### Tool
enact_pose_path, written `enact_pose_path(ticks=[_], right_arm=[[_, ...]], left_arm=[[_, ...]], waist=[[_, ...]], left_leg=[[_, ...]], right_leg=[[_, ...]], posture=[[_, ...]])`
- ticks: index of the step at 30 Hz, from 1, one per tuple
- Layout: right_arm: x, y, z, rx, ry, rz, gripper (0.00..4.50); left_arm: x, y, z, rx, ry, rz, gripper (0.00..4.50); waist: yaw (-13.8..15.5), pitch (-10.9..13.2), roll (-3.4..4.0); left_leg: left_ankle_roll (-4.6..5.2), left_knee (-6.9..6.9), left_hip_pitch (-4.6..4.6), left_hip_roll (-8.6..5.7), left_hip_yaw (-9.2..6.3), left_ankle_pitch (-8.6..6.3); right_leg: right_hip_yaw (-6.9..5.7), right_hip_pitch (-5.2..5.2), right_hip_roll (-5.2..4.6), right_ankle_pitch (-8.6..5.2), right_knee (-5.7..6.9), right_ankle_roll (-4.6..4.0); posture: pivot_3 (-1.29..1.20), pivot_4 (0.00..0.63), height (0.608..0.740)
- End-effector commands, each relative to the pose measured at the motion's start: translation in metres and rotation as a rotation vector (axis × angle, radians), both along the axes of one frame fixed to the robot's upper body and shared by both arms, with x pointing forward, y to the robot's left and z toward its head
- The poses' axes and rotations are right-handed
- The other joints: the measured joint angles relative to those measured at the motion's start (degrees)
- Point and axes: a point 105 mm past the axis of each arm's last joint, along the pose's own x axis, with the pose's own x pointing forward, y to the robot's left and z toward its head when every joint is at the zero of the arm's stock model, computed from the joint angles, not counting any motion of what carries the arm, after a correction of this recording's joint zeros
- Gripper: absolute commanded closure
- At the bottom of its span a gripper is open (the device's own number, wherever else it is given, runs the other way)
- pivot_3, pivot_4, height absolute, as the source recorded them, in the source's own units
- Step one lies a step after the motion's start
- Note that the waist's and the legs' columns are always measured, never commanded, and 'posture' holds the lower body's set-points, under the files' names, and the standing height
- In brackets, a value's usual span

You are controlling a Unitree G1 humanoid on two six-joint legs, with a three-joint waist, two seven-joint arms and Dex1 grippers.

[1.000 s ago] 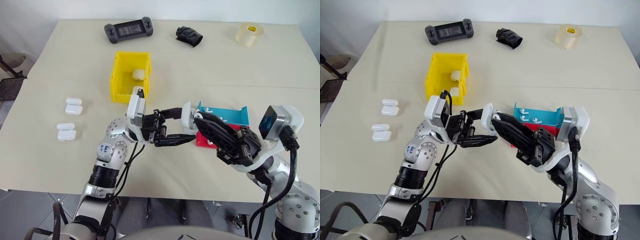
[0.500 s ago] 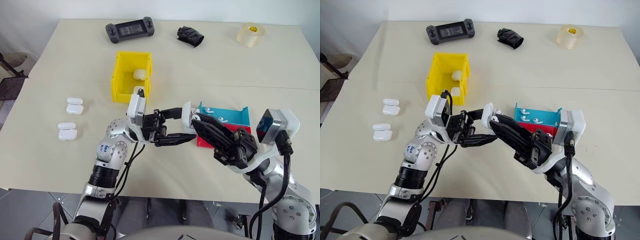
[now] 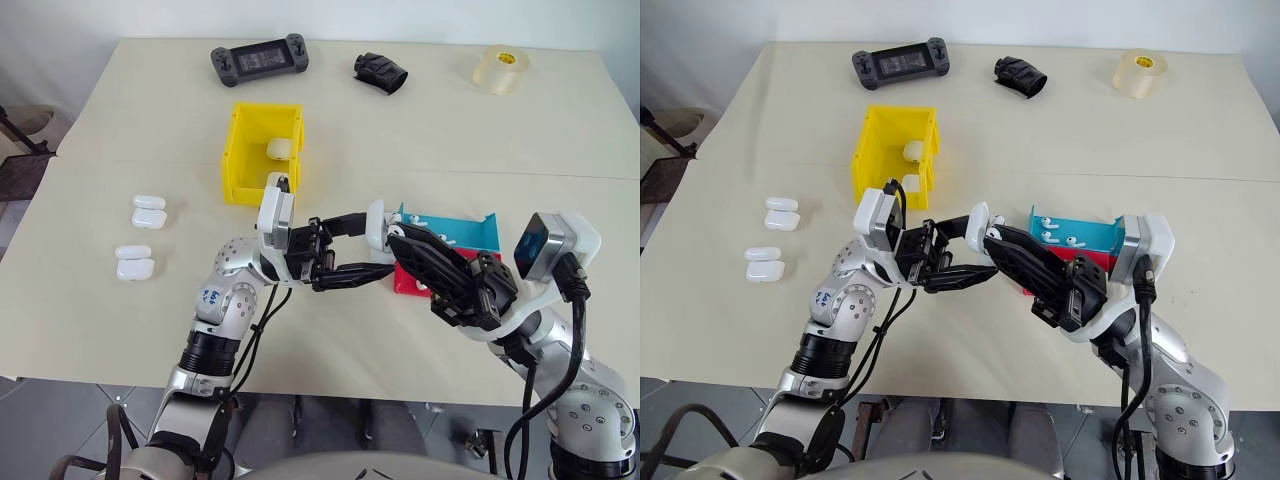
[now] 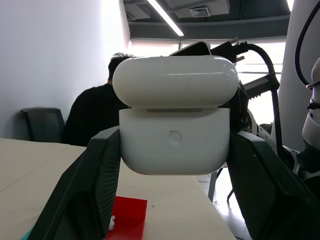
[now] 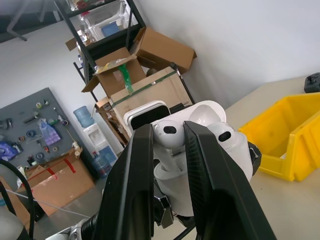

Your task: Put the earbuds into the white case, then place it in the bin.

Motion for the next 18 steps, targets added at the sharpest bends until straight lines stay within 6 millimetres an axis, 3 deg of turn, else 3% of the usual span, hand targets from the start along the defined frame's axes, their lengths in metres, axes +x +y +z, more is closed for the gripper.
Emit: enact_pose_path(ticks=[1,8,12,15,18], right_arm=[[0.001,-0.003,-0.007,-0.007,0.047,0.006,2.63],[0.001,-0.008,-0.007,-0.039,0.022,-0.008,0.18],[0.002,-0.024,-0.013,-0.133,-0.008,-0.079,0.07],[0.007,-0.054,-0.028,-0.271,0.023,-0.21,0.07],[0.007,-0.077,-0.027,-0.288,0.032,-0.267,0.24]], left_arm=[[-0.008,0.002,0.021,-0.069,-0.092,-0.019,1.72],[-0.008,0.003,0.02,-0.06,-0.095,-0.009,1.72],[-0.005,0.007,0.013,-0.007,-0.109,0.025,1.72],[0.003,0.01,-0.001,0.113,-0.157,0.096,1.72],[0.003,0.014,-0.018,0.285,-0.226,0.11,1.72]], waist=[[-0.01,0.0,-0.01],[0.01,-0.01,-0.01],[0.09,0.0,-0.01],[0.18,-0.01,-0.01],[0.15,-0.01,-0.02]], left_leg=[[0.0,0.0,0.01,0.0,0.0,0.0],[0.0,0.0,0.01,0.0,0.01,0.0],[0.01,0.0,0.01,-0.02,0.01,0.0],[0.01,0.0,0.01,-0.07,0.01,0.0],[0.02,-0.01,0.02,-0.08,0.05,0.01]], right_leg=[[0.0,0.01,0.0,0.0,0.0,0.0],[0.0,0.01,0.0,0.0,0.0,0.0],[0.0,0.02,-0.01,0.0,-0.01,0.0],[0.0,0.02,-0.01,0.0,0.0,0.0],[0.0,0.05,0.0,0.0,-0.02,0.0]], posture=[[0.0,0.15,0.74],[0.0,0.15,0.74],[0.0,0.15,0.74],[0.0,0.15,0.74],[0.0,0.15,0.74]])
